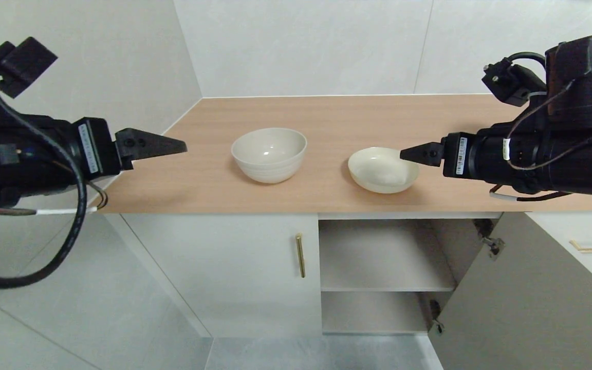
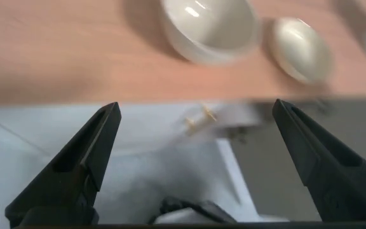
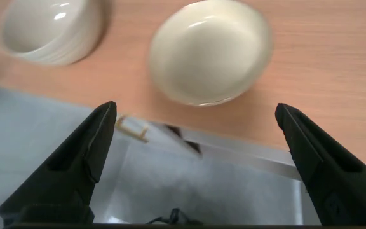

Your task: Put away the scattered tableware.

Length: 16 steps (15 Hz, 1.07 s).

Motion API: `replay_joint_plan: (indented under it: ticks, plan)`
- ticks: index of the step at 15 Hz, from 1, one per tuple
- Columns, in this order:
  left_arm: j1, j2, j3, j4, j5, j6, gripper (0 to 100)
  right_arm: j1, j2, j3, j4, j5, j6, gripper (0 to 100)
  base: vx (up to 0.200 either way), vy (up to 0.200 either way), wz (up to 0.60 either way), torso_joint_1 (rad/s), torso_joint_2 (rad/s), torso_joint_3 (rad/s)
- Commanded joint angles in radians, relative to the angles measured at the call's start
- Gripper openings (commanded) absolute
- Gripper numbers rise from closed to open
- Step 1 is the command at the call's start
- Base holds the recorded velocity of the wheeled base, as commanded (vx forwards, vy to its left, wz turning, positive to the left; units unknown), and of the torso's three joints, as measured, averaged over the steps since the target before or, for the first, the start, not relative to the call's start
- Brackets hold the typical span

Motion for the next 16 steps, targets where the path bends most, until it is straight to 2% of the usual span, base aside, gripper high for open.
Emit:
replay_joint_plan:
  ticks: [1, 3, 4, 5, 8, 14, 15, 16]
  plan:
    - [-0.031, 0.132, -0.078, -0.001, 0.085, -0.013, 100, -0.007, 0.009, -0.005, -0.001, -0.023, 0.001, 100, 0.0, 0.0, 0.0, 0.0, 0.0, 0.0]
    - [-0.074, 0.233, -0.135, -0.033, 0.226, -0.096, 100, -0.005, -0.004, 0.0, -0.002, -0.083, 0.002, 100, 0.0, 0.0, 0.0, 0.0, 0.0, 0.0]
    - [-0.091, 0.29, -0.156, -0.073, 0.277, -0.144, 100, -0.005, -0.005, 0.006, -0.002, -0.103, 0.001, 100, 0.0, 0.0, 0.0, 0.0, 0.0, 0.0]
    - [-0.1, 0.333, -0.167, -0.113, 0.303, -0.174, 100, -0.005, -0.005, 0.008, -0.002, -0.106, 0.002, 100, 0.0, 0.0, 0.0, 0.0, 0.0, 0.0]
    - [-0.103, 0.392, -0.178, -0.202, 0.318, -0.185, 100, -0.005, -0.001, 0.012, -0.002, -0.106, 0.001, 100, 0.0, 0.0, 0.0, 0.0, 0.0, 0.0]
    - [-0.111, 0.466, -0.187, -0.256, 0.325, -0.185, 100, -0.005, -0.004, 0.012, -0.004, -0.107, 0.001, 100, 0.0, 0.0, 0.0, 0.0, 0.0, 0.0]
    - [-0.111, 0.485, -0.195, -0.257, 0.325, -0.188, 100, -0.007, -0.005, 0.012, -0.004, -0.107, 0.001, 100, 0.0, 0.0, 0.0, 0.0, 0.0, 0.0]
    - [-0.109, 0.506, -0.202, -0.268, 0.326, -0.205, 100, -0.007, -0.005, 0.012, -0.004, -0.107, 0.001, 100, 0.0, 0.0, 0.0, 0.0, 0.0, 0.0]
